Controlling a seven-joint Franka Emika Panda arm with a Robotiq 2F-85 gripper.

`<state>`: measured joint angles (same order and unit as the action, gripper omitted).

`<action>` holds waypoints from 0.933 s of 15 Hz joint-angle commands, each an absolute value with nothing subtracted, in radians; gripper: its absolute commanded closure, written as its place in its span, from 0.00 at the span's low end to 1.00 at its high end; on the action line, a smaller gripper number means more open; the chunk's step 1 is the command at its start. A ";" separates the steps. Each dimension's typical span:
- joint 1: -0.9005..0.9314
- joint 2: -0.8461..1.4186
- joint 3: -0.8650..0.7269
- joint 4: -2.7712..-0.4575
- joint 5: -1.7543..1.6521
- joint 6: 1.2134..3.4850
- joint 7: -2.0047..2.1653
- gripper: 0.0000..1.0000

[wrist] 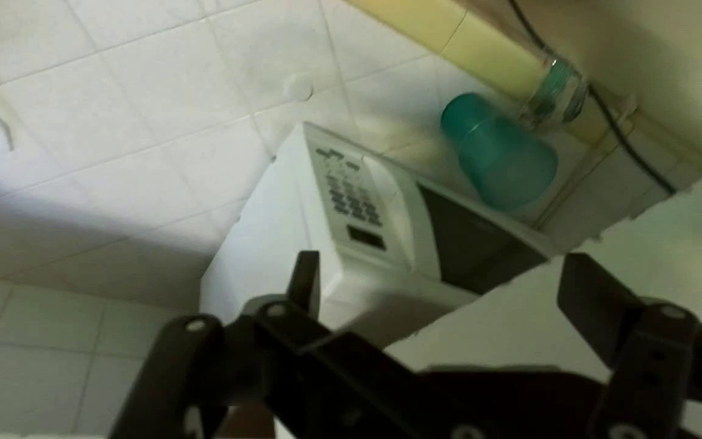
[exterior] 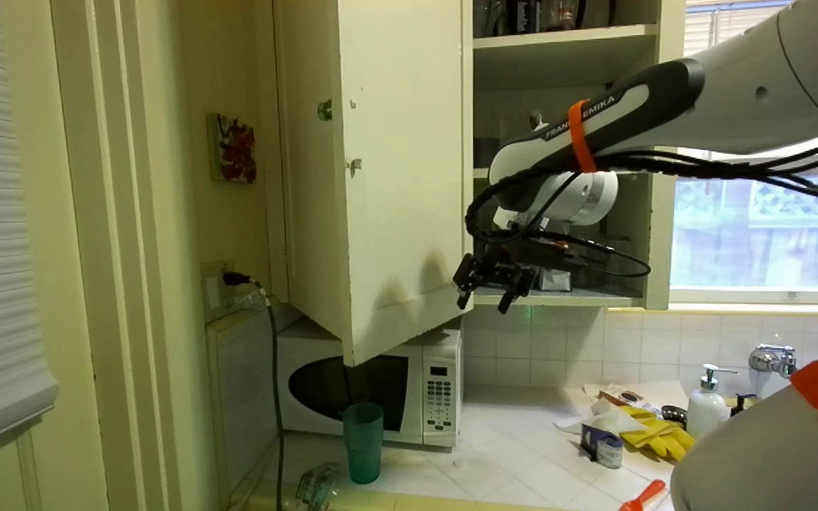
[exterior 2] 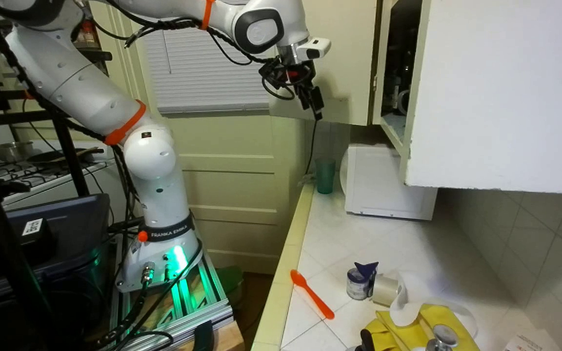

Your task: Remove the mug from the bottom shelf and put it on the counter

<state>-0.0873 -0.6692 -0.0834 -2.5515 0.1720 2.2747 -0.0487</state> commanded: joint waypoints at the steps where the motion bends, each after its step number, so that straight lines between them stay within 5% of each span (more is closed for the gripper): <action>1: -0.164 -0.613 -0.059 -2.502 0.100 2.378 0.069 0.00; 14: -0.398 -0.573 -0.009 -2.445 -0.137 2.490 0.378 0.00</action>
<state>-0.3811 -0.5834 0.0152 -2.4629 -0.1197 2.4923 0.3463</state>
